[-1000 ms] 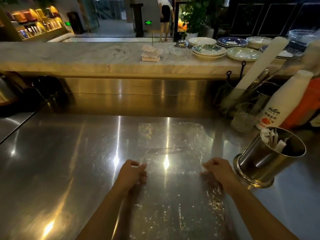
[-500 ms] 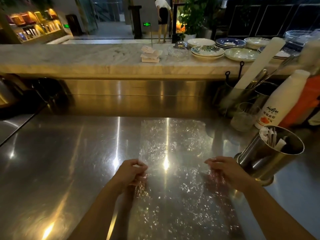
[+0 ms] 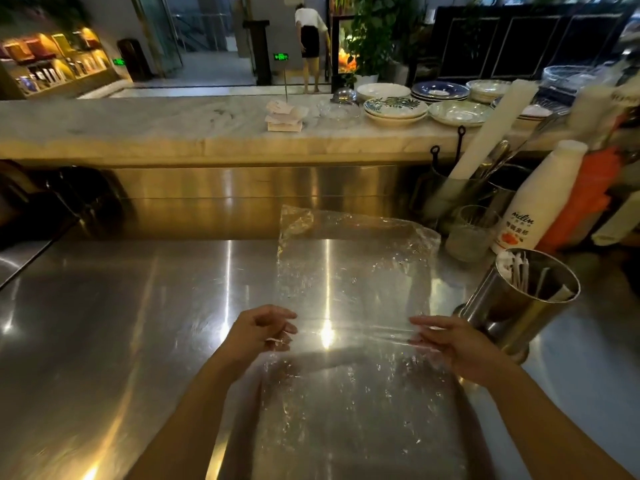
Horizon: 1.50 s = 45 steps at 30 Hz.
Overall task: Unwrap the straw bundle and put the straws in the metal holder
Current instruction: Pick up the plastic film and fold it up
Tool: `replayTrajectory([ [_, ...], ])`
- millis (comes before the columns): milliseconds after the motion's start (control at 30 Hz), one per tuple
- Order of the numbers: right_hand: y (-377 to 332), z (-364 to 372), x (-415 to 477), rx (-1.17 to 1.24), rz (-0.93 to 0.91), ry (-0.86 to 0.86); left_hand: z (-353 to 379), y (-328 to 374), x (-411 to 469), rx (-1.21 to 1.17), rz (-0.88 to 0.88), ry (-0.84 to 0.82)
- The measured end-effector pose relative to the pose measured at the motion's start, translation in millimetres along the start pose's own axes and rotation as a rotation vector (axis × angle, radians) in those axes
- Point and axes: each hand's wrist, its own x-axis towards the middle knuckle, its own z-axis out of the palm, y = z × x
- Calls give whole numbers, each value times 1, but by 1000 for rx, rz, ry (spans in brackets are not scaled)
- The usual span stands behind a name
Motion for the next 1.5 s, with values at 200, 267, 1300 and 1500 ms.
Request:
replayTrajectory([
  [200, -1, 2, -4, -193, -36, 62, 3, -2, -2, -5, 60, 63],
  [267, -1, 1, -5, -189, -62, 60, 5, -3, -3, -105, 9, 74],
  [1300, -90, 86, -16, -941, -567, -186, 35, 145, -17, 649, 824, 38],
  [1500, -85, 71, -15, -551, -641, -146, 11, 122, -2, 91, 431, 194],
])
